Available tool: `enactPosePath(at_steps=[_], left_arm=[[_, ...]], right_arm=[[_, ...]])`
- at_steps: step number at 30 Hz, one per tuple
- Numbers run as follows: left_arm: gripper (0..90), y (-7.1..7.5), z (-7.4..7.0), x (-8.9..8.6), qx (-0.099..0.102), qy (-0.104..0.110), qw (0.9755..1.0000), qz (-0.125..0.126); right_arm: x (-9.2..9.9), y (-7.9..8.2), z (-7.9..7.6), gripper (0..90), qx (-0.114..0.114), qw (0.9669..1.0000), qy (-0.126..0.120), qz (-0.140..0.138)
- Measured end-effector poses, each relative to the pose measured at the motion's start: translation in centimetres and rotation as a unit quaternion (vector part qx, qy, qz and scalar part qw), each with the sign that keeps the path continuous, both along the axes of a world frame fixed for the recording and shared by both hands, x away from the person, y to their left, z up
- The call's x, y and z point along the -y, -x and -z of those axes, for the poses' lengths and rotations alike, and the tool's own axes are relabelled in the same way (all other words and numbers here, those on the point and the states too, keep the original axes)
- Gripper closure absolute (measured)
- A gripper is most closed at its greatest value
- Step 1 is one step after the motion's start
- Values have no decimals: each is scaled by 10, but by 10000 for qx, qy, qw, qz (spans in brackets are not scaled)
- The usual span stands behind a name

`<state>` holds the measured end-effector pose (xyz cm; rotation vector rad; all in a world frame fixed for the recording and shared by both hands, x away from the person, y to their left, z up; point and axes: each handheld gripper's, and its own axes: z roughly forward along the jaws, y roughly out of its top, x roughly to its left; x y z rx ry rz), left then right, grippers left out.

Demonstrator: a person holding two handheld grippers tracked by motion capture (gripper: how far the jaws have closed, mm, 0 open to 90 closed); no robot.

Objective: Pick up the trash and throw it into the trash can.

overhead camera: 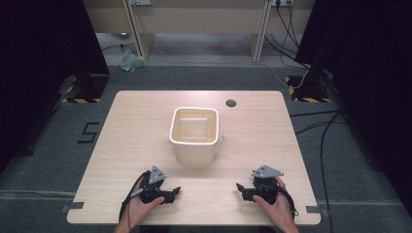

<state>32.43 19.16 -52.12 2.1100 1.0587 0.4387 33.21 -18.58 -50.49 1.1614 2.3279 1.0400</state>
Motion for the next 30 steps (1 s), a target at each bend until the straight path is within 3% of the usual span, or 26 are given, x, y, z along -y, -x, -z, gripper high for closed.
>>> enactPosePath(at_steps=[6, 13, 30], left_arm=[[143, 2, 1, -1, 41, 47, 10000, -20], [141, 3, 2, -1, 67, 37, 9999, -84], [135, 3, 2, -1, 50, 33, 10000, -68]], right_arm=[[8, 6, 9, 183, -135, 9999, 54, 68], [10, 13, 12, 161, -7, 9999, 158, 62], [9, 13, 12, 146, -12, 9998, 193, 20]])
